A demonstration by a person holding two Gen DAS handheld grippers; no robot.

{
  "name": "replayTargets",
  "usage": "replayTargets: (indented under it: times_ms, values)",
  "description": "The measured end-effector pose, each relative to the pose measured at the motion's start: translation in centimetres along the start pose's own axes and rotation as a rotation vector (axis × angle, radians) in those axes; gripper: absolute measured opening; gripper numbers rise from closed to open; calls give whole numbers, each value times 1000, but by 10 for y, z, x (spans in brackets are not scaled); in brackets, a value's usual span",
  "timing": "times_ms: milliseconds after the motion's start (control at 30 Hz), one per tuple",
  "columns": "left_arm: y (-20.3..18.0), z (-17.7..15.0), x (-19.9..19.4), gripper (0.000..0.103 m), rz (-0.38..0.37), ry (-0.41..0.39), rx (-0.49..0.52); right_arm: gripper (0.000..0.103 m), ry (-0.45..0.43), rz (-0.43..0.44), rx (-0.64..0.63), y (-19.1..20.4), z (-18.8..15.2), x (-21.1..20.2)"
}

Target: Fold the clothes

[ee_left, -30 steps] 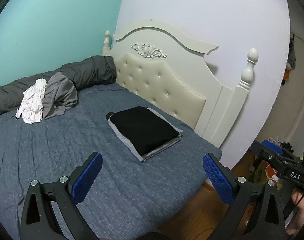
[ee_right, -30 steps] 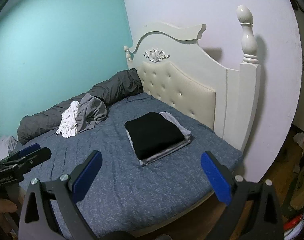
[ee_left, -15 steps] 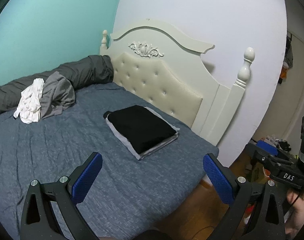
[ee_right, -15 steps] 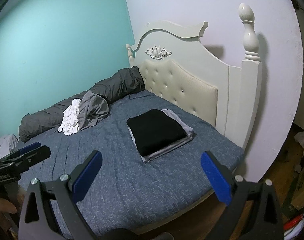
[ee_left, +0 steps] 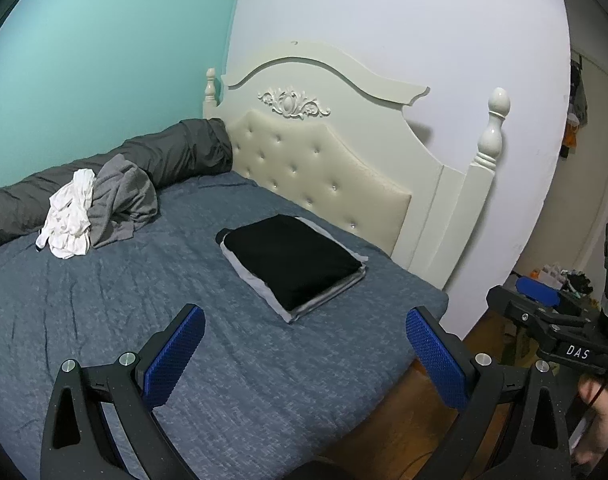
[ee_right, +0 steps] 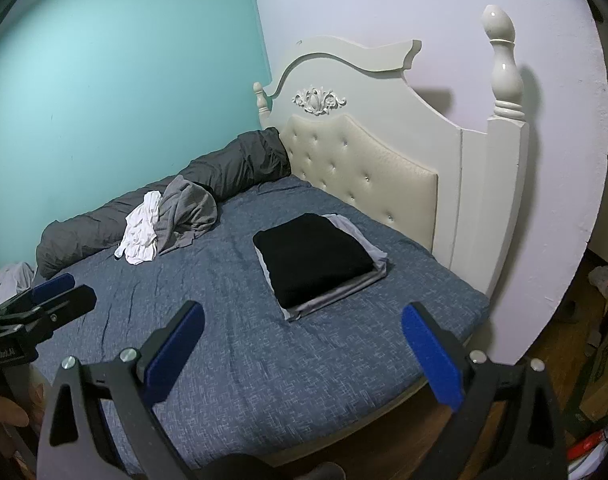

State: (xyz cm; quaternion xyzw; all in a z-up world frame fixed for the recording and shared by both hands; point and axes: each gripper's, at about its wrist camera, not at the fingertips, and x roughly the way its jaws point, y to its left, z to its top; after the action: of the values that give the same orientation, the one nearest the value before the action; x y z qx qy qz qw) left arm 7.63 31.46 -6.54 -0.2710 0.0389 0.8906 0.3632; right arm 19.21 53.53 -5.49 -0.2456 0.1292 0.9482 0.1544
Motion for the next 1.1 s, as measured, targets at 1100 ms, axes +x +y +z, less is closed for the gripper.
replayTargets:
  times_ms: [1100]
  values:
    - [1,-8,9,103,-6,21,26,100,27,-7,-2,0,-9,12]
